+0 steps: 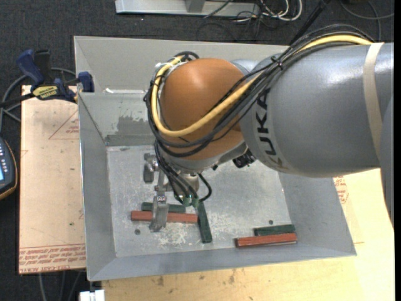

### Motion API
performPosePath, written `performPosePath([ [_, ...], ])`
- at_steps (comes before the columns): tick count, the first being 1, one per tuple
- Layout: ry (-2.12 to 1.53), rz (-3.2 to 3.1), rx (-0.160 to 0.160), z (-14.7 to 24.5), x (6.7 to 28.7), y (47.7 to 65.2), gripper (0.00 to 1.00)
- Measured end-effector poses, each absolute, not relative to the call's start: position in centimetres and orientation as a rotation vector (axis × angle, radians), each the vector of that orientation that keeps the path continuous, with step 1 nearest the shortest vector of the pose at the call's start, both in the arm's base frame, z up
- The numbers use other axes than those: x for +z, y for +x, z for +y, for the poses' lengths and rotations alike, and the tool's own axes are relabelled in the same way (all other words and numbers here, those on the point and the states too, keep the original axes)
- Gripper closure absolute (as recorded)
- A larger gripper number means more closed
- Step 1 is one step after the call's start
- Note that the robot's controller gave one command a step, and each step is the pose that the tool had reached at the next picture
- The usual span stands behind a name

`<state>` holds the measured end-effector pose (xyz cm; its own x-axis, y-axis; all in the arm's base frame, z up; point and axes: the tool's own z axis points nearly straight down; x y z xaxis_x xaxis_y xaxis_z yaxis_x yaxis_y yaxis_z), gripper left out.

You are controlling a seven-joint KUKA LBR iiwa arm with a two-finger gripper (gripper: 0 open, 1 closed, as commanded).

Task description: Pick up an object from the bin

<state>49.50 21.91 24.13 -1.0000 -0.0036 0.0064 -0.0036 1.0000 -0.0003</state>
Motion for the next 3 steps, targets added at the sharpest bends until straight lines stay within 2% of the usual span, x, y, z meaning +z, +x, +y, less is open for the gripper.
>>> performPosePath([
  [1, 0.153, -3.132, 0.004, 17.3, 10.8, 53.8, 0.00],
  [2, -0.090, -3.137, 0.000, 16.0, 6.9, 51.5, 0.00],
  [3, -0.092, -3.140, -0.002, 16.0, 7.0, 51.6, 1.00],
])
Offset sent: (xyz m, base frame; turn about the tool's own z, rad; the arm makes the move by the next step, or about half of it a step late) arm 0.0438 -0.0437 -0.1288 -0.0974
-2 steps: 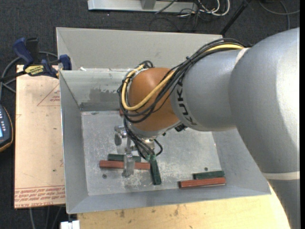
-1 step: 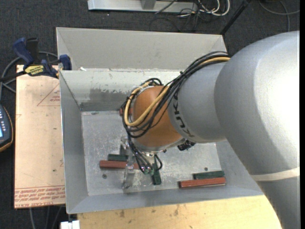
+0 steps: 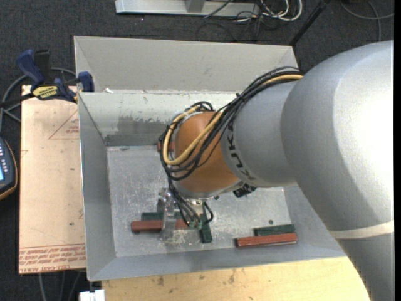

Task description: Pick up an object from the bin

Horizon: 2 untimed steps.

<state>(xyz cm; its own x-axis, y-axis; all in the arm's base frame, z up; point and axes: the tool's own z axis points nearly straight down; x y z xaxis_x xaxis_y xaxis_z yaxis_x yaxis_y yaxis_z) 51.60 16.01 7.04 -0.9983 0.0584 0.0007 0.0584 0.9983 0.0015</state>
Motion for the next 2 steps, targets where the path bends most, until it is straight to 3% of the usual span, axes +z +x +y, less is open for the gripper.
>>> performPosePath([
  [1, -0.079, -3.149, -0.006, 15.3, 19.3, 51.2, 1.00],
  [2, 0.182, -3.140, -0.003, 16.6, 20.9, 50.9, 1.00],
])
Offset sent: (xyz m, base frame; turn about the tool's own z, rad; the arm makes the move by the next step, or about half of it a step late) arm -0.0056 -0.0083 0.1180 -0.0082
